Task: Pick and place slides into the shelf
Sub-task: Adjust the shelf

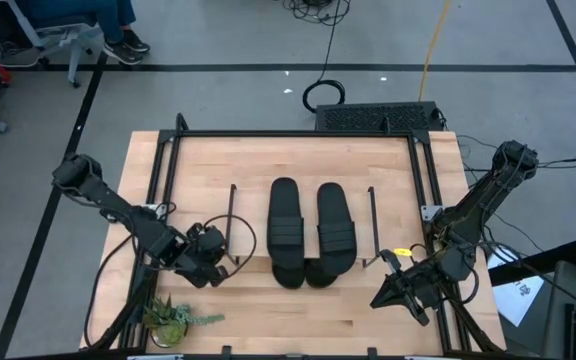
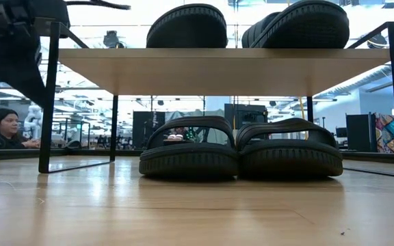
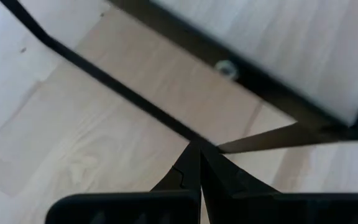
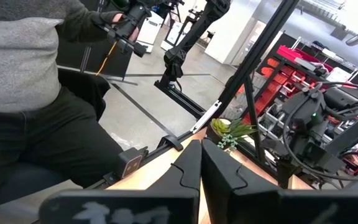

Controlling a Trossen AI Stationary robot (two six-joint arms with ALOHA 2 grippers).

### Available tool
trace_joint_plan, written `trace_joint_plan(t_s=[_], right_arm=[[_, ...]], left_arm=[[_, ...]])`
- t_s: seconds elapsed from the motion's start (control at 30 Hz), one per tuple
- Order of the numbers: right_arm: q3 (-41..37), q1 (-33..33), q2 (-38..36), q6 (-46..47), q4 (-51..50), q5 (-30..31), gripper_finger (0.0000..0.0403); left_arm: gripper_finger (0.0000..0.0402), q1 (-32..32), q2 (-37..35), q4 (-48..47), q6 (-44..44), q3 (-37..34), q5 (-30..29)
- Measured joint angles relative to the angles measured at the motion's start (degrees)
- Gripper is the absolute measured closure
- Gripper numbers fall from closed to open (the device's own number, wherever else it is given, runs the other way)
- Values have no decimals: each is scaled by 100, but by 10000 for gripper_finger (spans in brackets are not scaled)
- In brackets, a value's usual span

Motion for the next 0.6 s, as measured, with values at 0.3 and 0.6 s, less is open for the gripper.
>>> trace_joint_plan(t_s=[0.3,0.6], right_arm=[[-1,0,0,0,45,-2,403],[-2,0,0,0,41,-4,403]], left_arm=[[401,7,28,614,233,2,-59],[401,0,227,828,168,0,-13]])
